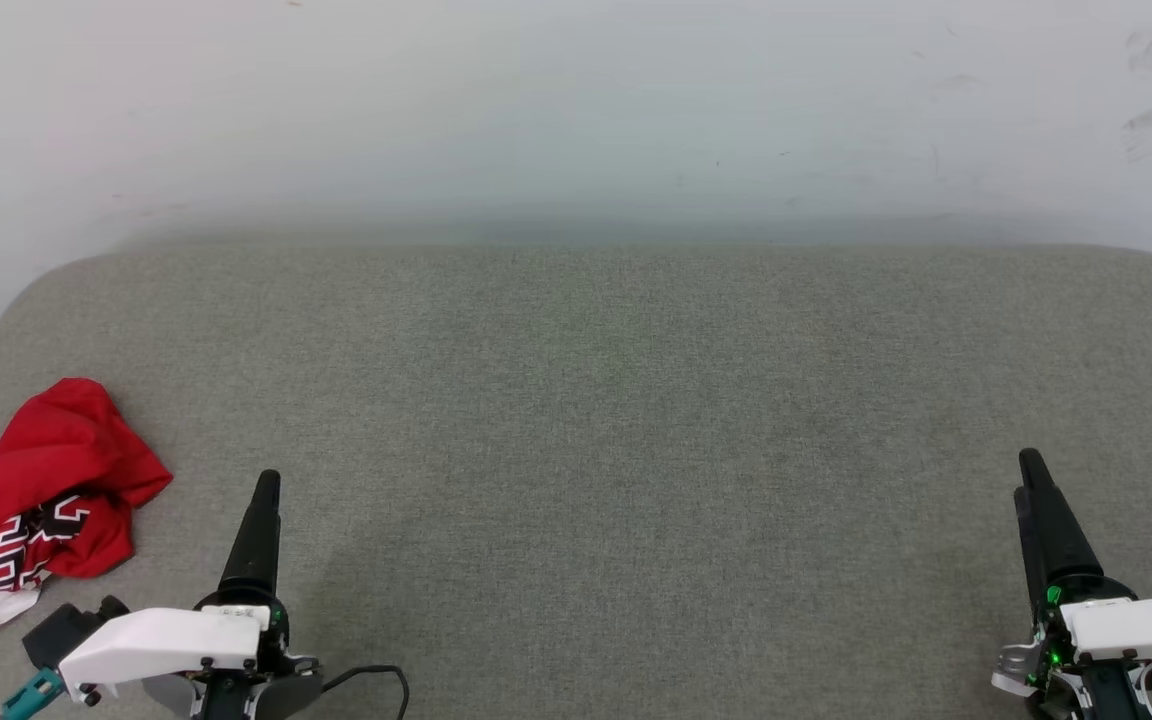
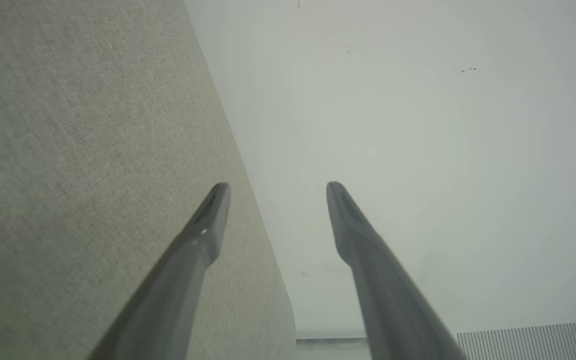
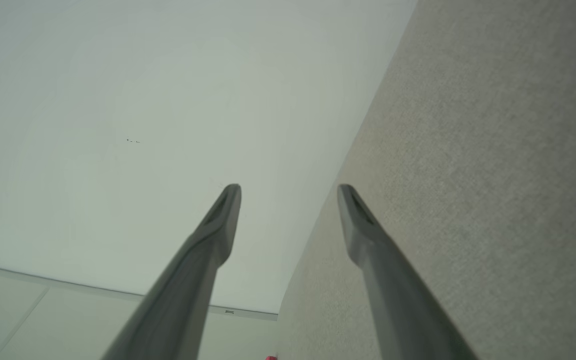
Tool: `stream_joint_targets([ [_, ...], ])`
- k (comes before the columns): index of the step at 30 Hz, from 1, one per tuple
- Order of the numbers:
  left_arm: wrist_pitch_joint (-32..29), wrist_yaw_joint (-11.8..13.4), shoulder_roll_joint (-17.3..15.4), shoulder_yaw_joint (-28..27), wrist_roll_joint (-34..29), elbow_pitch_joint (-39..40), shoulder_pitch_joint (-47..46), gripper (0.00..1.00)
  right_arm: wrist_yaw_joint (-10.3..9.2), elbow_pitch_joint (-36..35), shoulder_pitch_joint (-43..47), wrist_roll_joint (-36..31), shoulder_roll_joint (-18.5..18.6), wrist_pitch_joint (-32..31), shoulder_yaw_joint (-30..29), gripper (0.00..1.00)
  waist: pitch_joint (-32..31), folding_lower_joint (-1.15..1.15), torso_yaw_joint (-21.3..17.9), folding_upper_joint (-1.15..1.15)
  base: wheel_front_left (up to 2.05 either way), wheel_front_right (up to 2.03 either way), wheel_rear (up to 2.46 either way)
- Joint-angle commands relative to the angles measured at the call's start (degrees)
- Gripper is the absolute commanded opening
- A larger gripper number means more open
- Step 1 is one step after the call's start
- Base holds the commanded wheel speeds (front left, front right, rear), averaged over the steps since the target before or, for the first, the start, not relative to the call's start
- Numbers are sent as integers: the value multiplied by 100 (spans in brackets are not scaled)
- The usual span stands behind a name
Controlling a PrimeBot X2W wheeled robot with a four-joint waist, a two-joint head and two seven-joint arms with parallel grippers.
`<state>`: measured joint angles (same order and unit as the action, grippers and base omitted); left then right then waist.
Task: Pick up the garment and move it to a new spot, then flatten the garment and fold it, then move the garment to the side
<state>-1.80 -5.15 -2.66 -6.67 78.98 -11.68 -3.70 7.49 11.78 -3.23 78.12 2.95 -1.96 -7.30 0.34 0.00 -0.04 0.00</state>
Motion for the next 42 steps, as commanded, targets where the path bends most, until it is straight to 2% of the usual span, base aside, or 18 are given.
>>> stream_joint_targets([
  [1,54,62,-12,32,-242,187,-122,100,1,-197,-43,-259,1,66,-24,100,1,0,-1,0,0,0,0],
  [6,176,293,-14,193,-958,404,-96,100,1,-452,-13,-990,0,186,14,100,1,0,-5,0,0,0,0],
  [7,245,429,-14,285,-1364,492,-74,100,1,-598,12,-1438,0,259,57,100,-1,0,-7,0,0,0,0],
  [16,442,708,-16,498,-2449,573,-4,100,1,-805,119,-2662,-1,456,222,100,-9,0,-9,0,0,0,0],
  [42,922,1243,-209,1107,-4677,692,73,100,1,-799,318,-4931,-5,932,297,100,-36,0,-10,0,0,0,0],
])
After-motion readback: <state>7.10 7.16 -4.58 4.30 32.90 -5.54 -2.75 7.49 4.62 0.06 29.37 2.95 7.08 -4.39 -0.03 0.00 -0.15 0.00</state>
